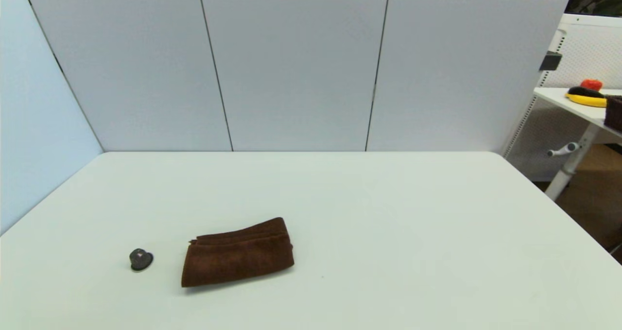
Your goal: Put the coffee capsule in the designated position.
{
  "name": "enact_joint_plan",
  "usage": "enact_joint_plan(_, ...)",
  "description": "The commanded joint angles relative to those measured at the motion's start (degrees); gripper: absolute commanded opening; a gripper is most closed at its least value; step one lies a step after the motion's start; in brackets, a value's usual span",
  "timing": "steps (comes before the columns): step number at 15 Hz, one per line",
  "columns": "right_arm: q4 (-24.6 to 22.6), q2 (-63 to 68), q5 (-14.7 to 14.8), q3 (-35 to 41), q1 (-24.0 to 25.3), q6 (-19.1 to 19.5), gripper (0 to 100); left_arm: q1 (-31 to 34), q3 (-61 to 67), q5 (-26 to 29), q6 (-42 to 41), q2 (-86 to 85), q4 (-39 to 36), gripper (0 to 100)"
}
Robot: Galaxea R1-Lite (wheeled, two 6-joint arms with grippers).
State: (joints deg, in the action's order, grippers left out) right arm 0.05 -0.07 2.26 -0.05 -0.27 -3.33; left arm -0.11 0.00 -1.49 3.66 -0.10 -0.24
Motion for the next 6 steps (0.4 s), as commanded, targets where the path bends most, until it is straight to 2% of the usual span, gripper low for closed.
enact_joint_plan(1,0.04,0.07,0.03,0.05,0.0,-0.19,100,0.02,0.0,-0.01,0.03,0.1,-0.02,100)
enact_joint_plan(6,0.04,0.07,0.03,-0.04,0.0,-0.45,100,0.02,0.0,-0.01,0.03,0.1,-0.02,100)
